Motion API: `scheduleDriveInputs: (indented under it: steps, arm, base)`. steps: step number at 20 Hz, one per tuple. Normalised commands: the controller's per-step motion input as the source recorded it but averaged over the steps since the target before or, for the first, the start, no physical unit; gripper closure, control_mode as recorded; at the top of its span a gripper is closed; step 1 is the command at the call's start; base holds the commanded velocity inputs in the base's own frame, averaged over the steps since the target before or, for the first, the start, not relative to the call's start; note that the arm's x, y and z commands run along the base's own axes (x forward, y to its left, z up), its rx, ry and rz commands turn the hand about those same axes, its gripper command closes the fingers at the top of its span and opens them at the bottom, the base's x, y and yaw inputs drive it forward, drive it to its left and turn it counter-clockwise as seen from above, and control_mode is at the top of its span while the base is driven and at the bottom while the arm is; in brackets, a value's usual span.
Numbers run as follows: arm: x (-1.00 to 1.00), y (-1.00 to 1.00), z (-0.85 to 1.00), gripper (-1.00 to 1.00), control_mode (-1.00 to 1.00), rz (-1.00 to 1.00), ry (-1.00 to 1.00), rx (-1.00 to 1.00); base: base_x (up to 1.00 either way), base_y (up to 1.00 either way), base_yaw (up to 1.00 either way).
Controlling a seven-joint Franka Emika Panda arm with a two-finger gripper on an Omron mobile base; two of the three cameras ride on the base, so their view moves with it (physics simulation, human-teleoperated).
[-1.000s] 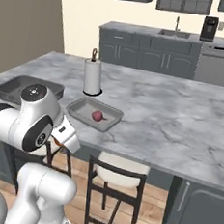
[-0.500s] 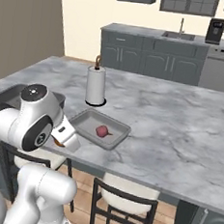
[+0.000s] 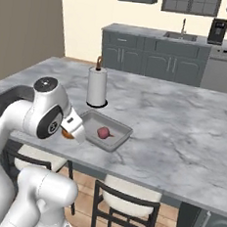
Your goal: Place the cold items (onion and tangerine) from the fridge in one tupperware on the dining counter. Place the warm items (hot dog and kebab skewer) in the stove area in another tupperware.
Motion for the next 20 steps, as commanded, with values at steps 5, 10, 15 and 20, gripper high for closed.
scheduleDriveInputs:
  steps: [5,10,15,20]
  arm:
    - [1.0,0.1,0.13,1.0,-1.0,0.0,0.2,0.0]
    - [1.0,0.35,-0.45,1.0,-1.0,0.0,0.22,-0.04]
    - [1.0,0.2,-0.98,1.0,-1.0,0.01,0.04,-0.01]
    - [1.0,0.0,-0.68,1.0,-1.0,0.03,0.02,0.03]
  base:
    - [0.0,0.0,0.0]
    - [0.0,0.0,0.0]
    - [0.0,0.0,0.0]
    - [0.0,0.0,0.0]
